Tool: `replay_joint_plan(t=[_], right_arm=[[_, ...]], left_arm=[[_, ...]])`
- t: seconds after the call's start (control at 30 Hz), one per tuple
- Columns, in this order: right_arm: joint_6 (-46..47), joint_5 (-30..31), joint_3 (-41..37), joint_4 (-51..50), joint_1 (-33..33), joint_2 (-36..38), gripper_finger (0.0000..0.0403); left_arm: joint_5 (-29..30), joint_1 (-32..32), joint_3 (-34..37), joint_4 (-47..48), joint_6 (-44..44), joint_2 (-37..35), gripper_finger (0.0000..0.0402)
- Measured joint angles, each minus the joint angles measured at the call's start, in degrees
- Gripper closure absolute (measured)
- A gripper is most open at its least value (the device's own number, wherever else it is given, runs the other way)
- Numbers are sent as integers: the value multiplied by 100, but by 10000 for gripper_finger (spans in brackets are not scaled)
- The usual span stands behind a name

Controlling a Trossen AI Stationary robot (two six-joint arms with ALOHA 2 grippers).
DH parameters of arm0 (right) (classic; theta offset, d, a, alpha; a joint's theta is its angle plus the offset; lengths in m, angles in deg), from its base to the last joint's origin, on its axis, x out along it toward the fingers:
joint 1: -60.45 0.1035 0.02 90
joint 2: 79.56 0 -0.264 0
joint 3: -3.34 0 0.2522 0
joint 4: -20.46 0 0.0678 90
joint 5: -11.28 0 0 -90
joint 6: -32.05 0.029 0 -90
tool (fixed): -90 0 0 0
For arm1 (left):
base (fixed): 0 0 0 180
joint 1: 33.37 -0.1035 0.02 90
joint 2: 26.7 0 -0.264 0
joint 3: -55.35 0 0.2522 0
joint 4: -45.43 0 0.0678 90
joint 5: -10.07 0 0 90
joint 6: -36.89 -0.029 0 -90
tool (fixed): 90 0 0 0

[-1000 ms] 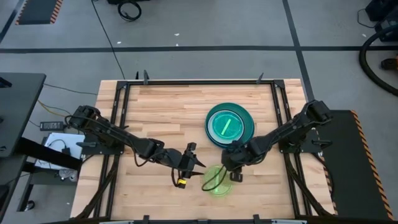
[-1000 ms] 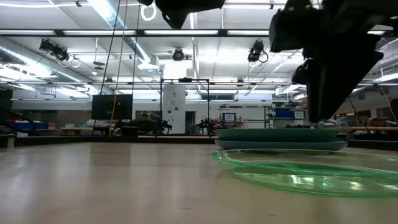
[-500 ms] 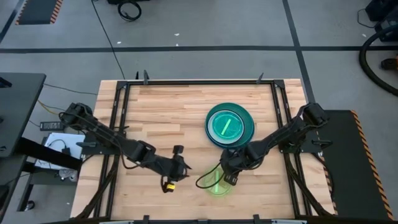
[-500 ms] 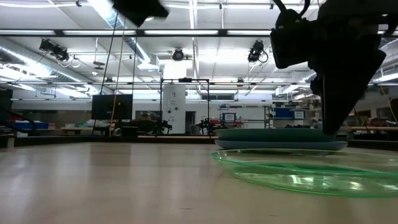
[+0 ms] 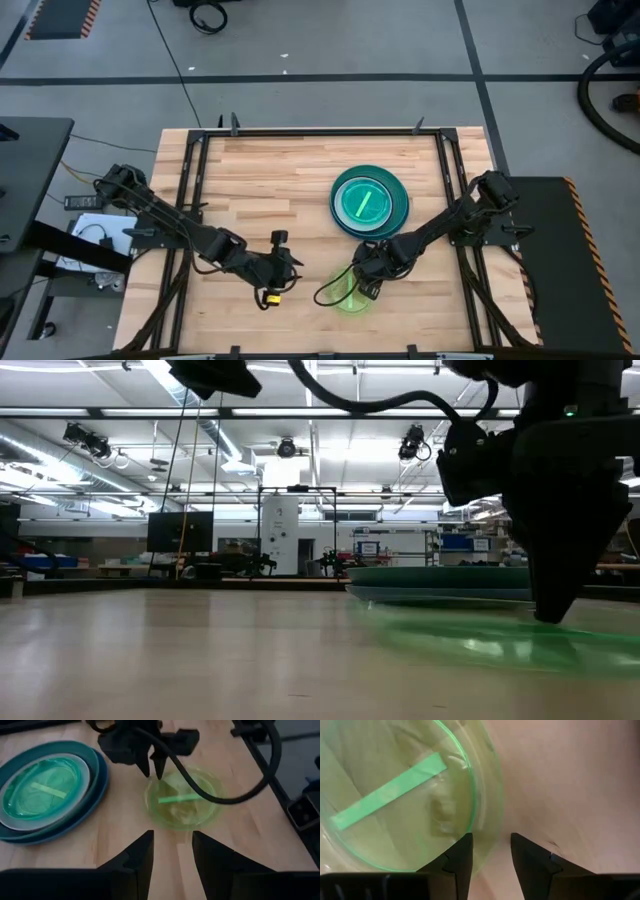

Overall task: Stack plastic plates
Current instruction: Stack the light green plate on top of the light green plate

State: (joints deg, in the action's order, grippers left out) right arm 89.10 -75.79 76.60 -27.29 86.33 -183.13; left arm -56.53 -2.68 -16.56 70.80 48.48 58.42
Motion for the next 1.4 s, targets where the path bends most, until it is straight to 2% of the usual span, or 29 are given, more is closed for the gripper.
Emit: replay_joint_plan(t=[0.17,0.4,0.7,0.93,1.17,1.4], right_arm=[[-355,-7,1,114,-161,18,275],[-935,2,1,138,-493,33,316],[-1614,-194,7,235,-882,56,393],[-2063,-494,289,-1,-1072,191,395],[-2629,-558,828,-710,-1319,500,399],[-3063,-556,956,-993,-1957,1056,400]], left_arm=[[-11,127,7,16,26,15,260],[24,449,7,58,577,15,260],[799,1067,7,-74,1037,15,260],[1235,1209,7,-211,1004,15,260],[1248,1197,6,-402,1016,19,260],[1250,1213,7,-423,1085,22,260]])
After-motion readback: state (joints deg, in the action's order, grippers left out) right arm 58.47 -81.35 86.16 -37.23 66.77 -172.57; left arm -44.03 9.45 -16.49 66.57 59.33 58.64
